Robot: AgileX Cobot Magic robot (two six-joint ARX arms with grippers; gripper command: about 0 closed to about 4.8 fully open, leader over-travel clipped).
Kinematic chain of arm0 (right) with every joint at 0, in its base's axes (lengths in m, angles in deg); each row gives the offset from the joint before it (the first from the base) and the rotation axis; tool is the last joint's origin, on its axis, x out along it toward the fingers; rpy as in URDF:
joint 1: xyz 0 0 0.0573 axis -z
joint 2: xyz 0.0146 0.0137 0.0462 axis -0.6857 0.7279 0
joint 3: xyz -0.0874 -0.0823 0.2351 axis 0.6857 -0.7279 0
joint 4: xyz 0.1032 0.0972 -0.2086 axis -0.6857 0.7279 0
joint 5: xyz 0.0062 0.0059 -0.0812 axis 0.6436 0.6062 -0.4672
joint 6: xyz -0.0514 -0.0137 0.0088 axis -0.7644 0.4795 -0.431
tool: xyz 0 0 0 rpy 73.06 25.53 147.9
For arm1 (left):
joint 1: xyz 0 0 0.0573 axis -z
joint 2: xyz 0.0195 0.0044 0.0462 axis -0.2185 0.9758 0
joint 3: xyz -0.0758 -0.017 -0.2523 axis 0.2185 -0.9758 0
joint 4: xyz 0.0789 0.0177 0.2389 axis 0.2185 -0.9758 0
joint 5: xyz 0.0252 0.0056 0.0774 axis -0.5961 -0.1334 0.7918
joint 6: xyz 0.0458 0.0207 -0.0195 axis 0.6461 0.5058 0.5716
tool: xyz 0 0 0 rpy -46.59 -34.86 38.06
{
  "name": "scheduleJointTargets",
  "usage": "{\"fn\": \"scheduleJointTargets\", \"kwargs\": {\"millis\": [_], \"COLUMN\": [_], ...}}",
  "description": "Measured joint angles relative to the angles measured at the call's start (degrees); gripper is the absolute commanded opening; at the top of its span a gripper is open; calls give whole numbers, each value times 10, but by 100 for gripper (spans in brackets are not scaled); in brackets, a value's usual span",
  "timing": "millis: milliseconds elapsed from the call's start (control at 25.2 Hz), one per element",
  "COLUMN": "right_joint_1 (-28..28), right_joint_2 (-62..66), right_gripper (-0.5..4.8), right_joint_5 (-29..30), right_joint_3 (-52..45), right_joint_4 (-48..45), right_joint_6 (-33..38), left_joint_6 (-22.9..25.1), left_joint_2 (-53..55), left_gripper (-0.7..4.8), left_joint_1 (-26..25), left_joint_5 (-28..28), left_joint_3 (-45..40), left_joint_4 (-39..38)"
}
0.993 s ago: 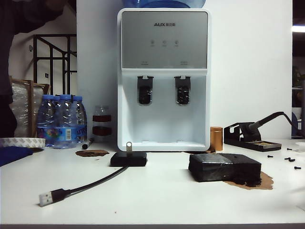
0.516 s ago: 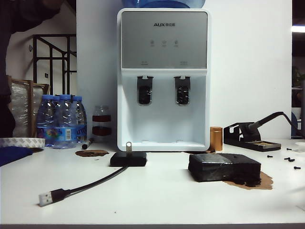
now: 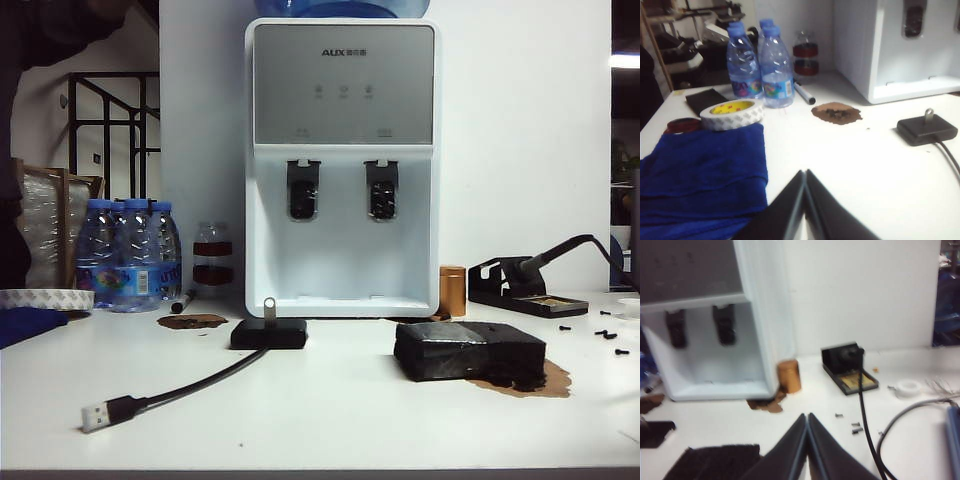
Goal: Take the USB flash drive out of the black sponge and insert it into the slot on top of the black USB adpator box.
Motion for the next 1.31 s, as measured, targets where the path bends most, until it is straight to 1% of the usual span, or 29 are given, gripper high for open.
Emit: {"fn": "scheduleJointTargets", "kwargs": {"millis": [1311], "right_joint_1": [2], "right_joint_2": [0], "right_gripper": [-1], "right_joint_5": [0], "right_joint_3": [0], "right_joint_4": [9], "right_joint_6": [0], "left_joint_6": [0], "left_joint_2": [0], "left_gripper": [-5], "left_joint_1": [0], "left_joint_5": [2], "left_joint_3": [0], "left_joint_4": [1]}}
